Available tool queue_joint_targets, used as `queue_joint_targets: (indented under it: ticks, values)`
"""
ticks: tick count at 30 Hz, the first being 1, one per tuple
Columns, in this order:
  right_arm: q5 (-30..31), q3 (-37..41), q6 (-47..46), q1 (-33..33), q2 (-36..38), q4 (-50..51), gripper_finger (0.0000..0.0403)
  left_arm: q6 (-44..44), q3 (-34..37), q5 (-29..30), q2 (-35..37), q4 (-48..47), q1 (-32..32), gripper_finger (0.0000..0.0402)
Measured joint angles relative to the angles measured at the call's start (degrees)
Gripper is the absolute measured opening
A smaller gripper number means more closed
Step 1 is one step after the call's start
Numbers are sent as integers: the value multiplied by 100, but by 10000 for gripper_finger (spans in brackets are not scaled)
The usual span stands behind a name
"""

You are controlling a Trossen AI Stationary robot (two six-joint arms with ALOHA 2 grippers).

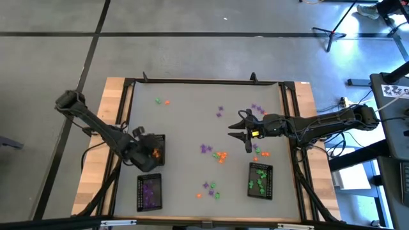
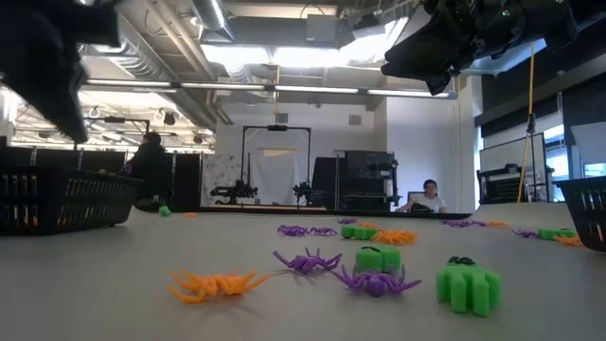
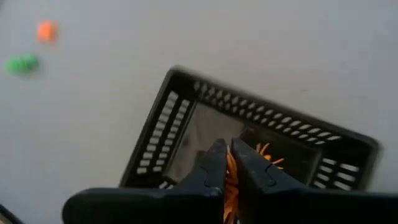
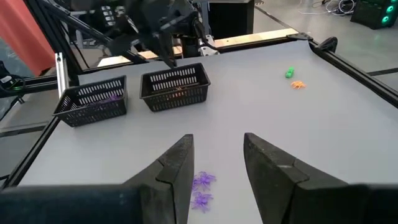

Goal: Sort Halloween decoration
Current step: Put the orange spider toy into the top black basket

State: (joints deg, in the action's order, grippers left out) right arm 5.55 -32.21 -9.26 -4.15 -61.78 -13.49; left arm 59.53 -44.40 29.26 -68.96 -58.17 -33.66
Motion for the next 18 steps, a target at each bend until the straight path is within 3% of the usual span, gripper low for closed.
queue_joint_targets:
  ticks: [5,11,14,18]
  values:
    - [-1,0,0,1,0,-1,138,608,711,-41,570,479,-9,45]
    - [1,0,1,1,2,-1,138,426,782,24,662,658,-5,109]
    - [1,0,7,1,2,-1,138,-93,782,30,662,1262,33,125]
    - [96,0,20,-1,2,-3,138,-2033,782,39,539,3487,65,128]
